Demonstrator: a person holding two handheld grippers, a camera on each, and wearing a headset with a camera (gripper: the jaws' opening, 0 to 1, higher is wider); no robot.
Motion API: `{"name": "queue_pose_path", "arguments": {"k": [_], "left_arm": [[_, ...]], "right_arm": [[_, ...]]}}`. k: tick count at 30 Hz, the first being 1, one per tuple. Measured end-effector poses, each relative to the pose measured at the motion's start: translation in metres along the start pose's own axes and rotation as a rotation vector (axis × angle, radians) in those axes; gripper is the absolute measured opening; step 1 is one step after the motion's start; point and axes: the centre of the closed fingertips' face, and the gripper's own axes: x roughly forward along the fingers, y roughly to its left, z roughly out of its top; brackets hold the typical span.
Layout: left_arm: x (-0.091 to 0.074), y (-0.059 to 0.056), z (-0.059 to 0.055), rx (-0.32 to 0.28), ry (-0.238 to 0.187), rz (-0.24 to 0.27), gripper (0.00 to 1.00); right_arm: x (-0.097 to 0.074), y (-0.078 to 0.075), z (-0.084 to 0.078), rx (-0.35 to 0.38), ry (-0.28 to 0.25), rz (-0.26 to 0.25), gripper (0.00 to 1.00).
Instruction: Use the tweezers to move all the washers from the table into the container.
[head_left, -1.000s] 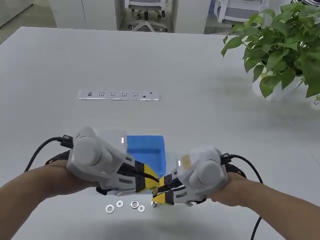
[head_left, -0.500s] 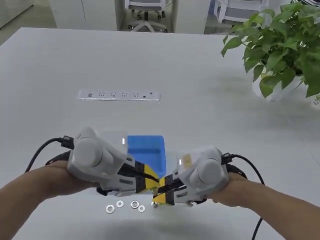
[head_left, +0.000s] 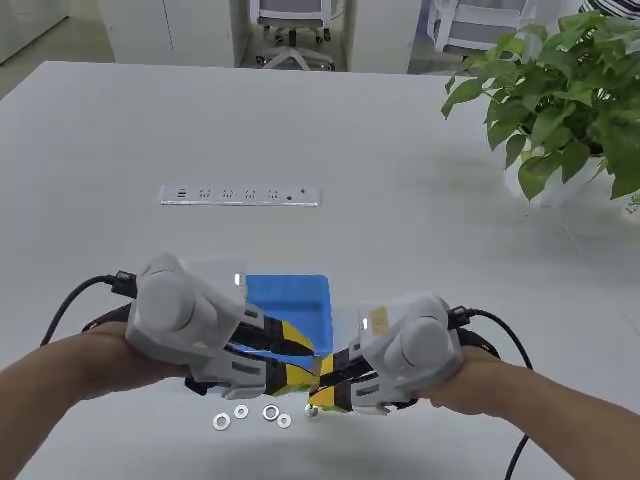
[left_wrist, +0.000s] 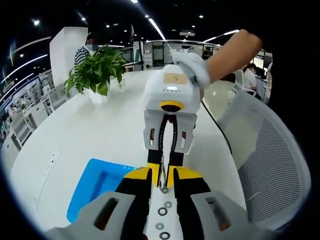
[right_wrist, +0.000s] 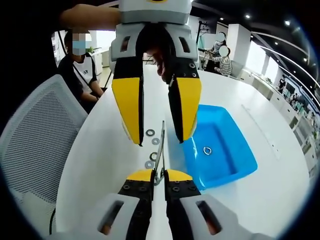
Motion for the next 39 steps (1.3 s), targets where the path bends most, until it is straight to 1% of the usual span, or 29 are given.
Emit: {"name": "queue_pose_path", "arguments": {"k": [5, 9, 12, 15, 17, 19, 22, 24, 27, 29, 33, 37, 39], "left_arm": [[-0.007, -0.002, -0.003, -0.030, 0.000, 0.000, 0.30], [-0.013, 0.001, -0.004, -0.060, -0.015, 0.031, 0.38], [-0.019, 0.003, -0.005, -0.098, -0.031, 0.049, 0.43], [-0.024, 0.002, -0.006, -0.103, -0.045, 0.066, 0.50], [-0.027, 0.002, -0.009, -0.136, -0.041, 0.070, 0.54], [-0.031, 0.003, -0.011, -0.143, -0.044, 0.086, 0.59], [-0.038, 0.003, -0.013, -0.149, -0.044, 0.099, 0.61], [-0.043, 0.004, -0.014, -0.164, -0.057, 0.112, 0.62], [-0.049, 0.006, -0.017, -0.182, -0.061, 0.134, 0.68], [-0.054, 0.008, -0.019, -0.191, -0.065, 0.154, 0.70], [-0.063, 0.008, -0.023, -0.211, -0.074, 0.177, 0.74], [-0.073, 0.011, -0.027, -0.240, -0.083, 0.210, 0.81], [-0.077, 0.012, -0.029, -0.246, -0.090, 0.226, 0.83]], "right_arm": [[-0.005, -0.001, 0.007, -0.012, -0.005, -0.005, 0.08], [-0.009, -0.004, 0.012, -0.020, -0.005, -0.013, 0.09], [-0.012, -0.005, 0.016, -0.026, -0.007, -0.018, 0.09], [-0.015, -0.006, 0.021, -0.029, -0.014, -0.021, 0.09], [-0.017, -0.007, 0.024, -0.033, -0.015, -0.022, 0.09], [-0.019, -0.009, 0.029, -0.039, -0.012, -0.022, 0.09], [-0.022, -0.011, 0.034, -0.042, -0.011, -0.020, 0.09], [-0.025, -0.013, 0.039, -0.050, -0.014, -0.020, 0.09], [-0.027, -0.015, 0.045, -0.056, -0.020, -0.022, 0.09], [-0.028, -0.017, 0.049, -0.058, -0.023, -0.023, 0.09], [-0.029, -0.020, 0.054, -0.071, -0.023, -0.020, 0.09], [-0.030, -0.026, 0.060, -0.071, -0.029, -0.022, 0.09], [-0.030, -0.029, 0.062, -0.068, -0.032, -0.024, 0.09]]}}
